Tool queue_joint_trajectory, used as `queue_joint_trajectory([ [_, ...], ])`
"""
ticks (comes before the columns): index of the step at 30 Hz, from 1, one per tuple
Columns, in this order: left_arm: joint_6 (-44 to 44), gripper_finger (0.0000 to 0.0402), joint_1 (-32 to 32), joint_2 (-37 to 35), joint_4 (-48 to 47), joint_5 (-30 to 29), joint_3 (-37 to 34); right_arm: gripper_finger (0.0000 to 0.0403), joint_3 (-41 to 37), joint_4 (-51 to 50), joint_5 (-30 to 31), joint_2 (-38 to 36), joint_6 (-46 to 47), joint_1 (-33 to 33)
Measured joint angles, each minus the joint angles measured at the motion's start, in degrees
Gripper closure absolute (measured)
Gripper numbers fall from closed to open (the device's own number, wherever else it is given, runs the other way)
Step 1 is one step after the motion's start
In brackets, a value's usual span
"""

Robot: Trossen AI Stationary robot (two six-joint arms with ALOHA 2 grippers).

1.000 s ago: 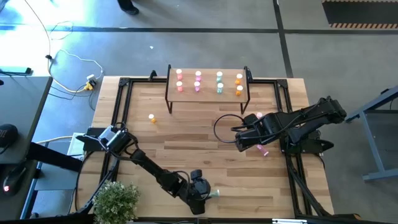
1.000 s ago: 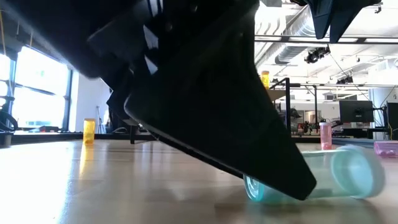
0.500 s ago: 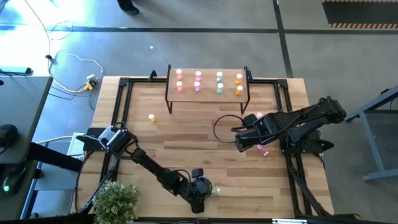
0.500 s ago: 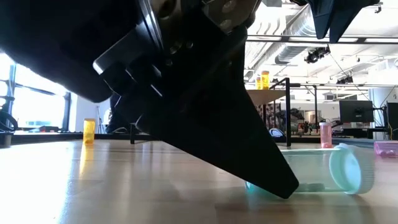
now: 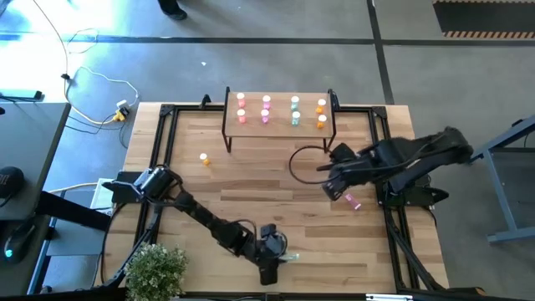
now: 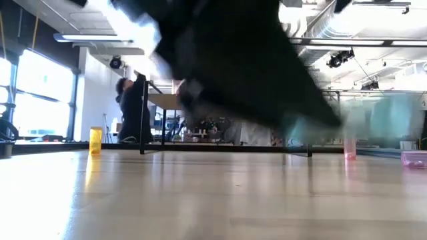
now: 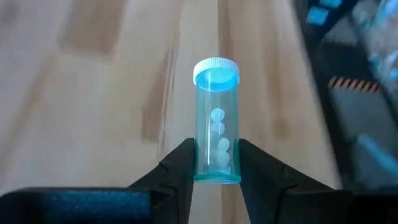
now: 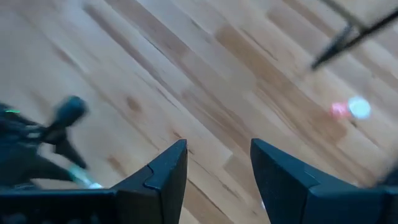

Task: Pick and place medicine bottles onto shelf by color
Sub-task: Put the blue pill bottle aligned with the other blue pill bottles on the shelf

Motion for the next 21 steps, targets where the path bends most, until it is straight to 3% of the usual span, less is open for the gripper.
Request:
queue_joint_trajectory([
  [11,-0.38,0.0303,6.49,-7.42,8.86,-1.66,0.07,0.0236,0.7,10.97,1.28,-11.63,-12.79,0.0],
  [21,2.12,0.0303,12.97,-10.63,25.31,-1.76,0.07,0.0236,0.72,21.06,0.81,-16.63,-20.3,0.0],
])
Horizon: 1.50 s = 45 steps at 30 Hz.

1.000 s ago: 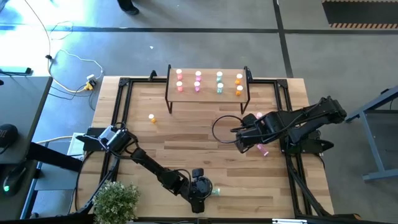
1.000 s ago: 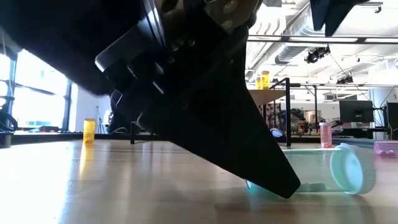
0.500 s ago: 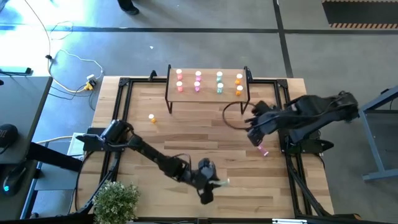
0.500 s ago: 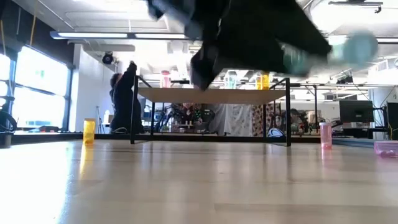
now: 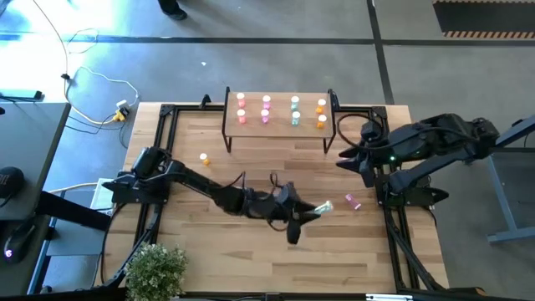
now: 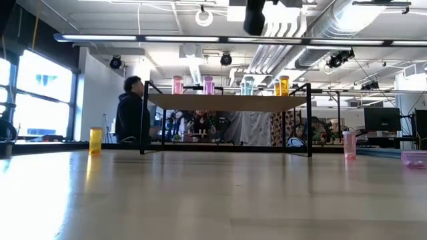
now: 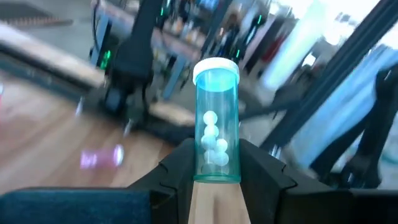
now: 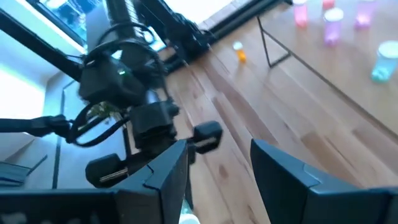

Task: Pick and place medicine bottles onto shelf by color
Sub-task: Put the blue pill bottle aligned with the other blue pill bottles on the shelf

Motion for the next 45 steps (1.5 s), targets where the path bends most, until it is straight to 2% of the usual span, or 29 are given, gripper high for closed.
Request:
queue_joint_trajectory([
  [6,-0.69,0.0303,4.13,-0.3,13.39,3.95,0.0,0.0232,0.0,2.61,3.33,-0.56,-2.85,-0.07],
  [11,-1.92,0.0303,7.57,-0.33,23.45,9.91,0.0,0.0207,0.0,6.49,7.2,-0.61,-3.7,-0.07],
  [17,-5.98,0.0303,11.66,-0.24,28.61,14.69,0.0,0.0177,0.0,13.1,9.48,-0.84,-5.98,-0.07],
  [23,-5.99,0.0303,14.31,-0.28,34.74,18.42,0.0,0.0174,0.0,15.78,11.49,-0.94,-5.31,-0.07],
  [26,-6.05,0.0303,15.45,-0.32,36.13,18.6,0.02,0.0174,0.0,15.89,14.45,-0.94,-4.39,-0.07],
  [34,-8.98,0.0303,17.69,-0.26,38.29,18.6,0.02,0.0174,0.0,17.72,17.3,0.64,-4.37,-0.07],
  [39,-8.99,0.0303,18.29,-0.26,38.32,20.14,0.02,0.0174,-0.02,17.7,21.74,2.64,-4.08,-0.08],
  [45,-9.0,0.0303,18.27,-0.26,38.27,20.19,0.02,0.0174,-0.04,17.66,21.26,3.86,-1.87,-1.09],
])
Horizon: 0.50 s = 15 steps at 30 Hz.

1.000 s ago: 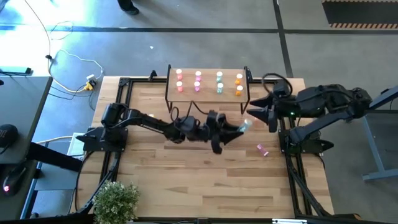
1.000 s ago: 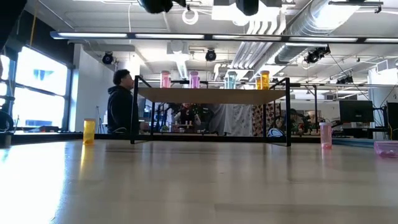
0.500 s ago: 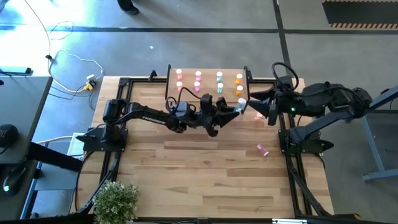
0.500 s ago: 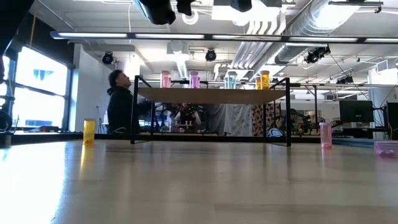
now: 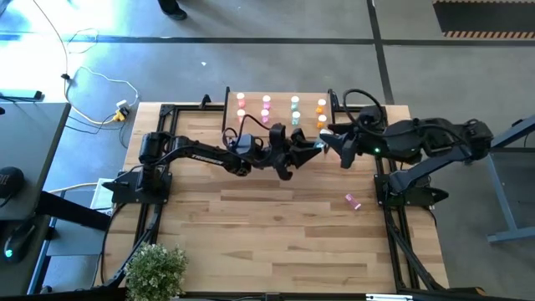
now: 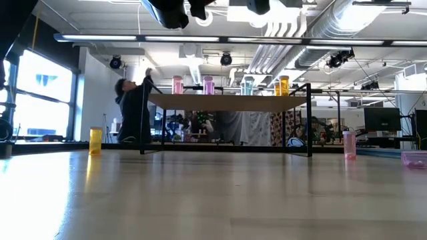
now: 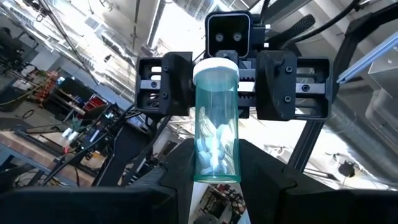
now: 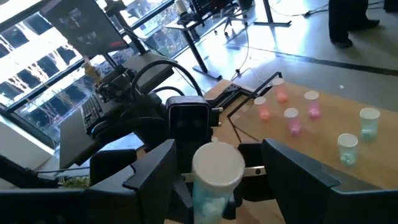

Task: Pick and place medicine bottles onto shelf by color
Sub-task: Put the blue pill bottle aligned with the other blue pill bottles on the shelf

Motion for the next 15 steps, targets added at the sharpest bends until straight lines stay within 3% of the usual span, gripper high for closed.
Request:
queue_joint_trajectory([
  [8,0.87,0.0303,0.26,0.0,-0.02,0.88,0.0,0.0178,-0.01,-1.4,-3.68,1.02,3.57,-1.9],
  [15,0.89,0.0303,0.37,0.0,-0.04,1.4,0.0,0.0216,-0.01,-1.87,-3.92,0.96,4.02,-1.97],
])
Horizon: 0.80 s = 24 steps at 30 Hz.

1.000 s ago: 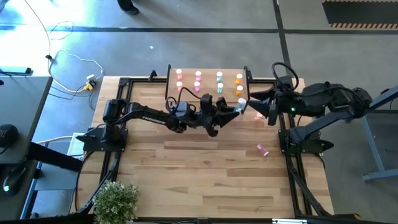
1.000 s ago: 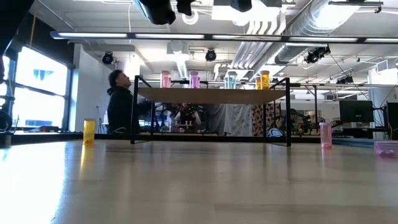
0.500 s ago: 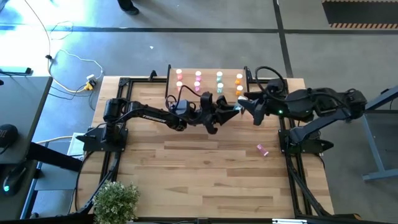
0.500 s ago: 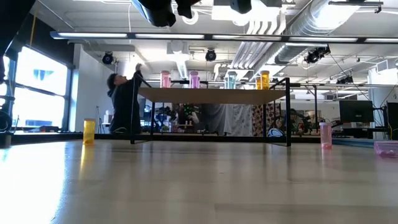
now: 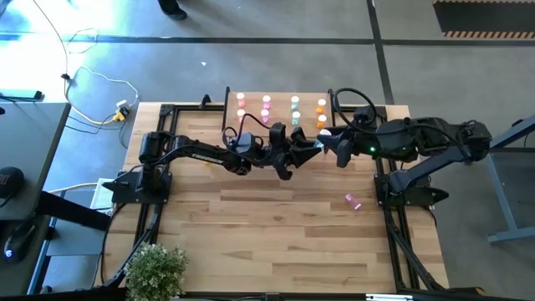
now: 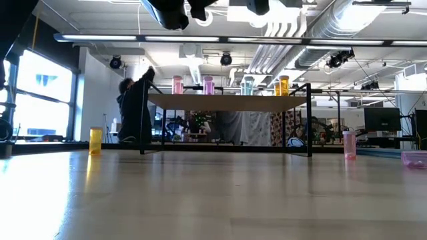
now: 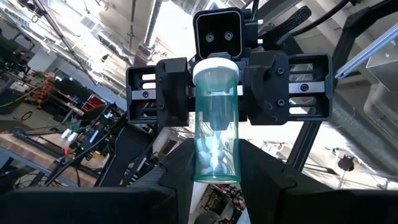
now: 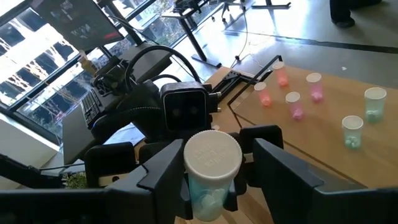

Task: Pick and place medicine bottles onto shelf by color
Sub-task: Put the blue pill bottle aligned with the other blue pill bottles on the shelf

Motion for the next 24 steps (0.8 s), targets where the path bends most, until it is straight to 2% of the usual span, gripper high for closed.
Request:
queue_joint_trajectory([
  [11,-0.1,0.0303,0.24,0.0,-0.36,-0.03,0.0,0.0274,0.0,-0.04,-0.02,0.0,-0.31,0.0],
  [24,-2.25,0.0299,1.09,0.0,-0.5,2.56,0.0,0.0285,0.0,-0.15,-0.04,0.0,-0.59,-0.02],
])
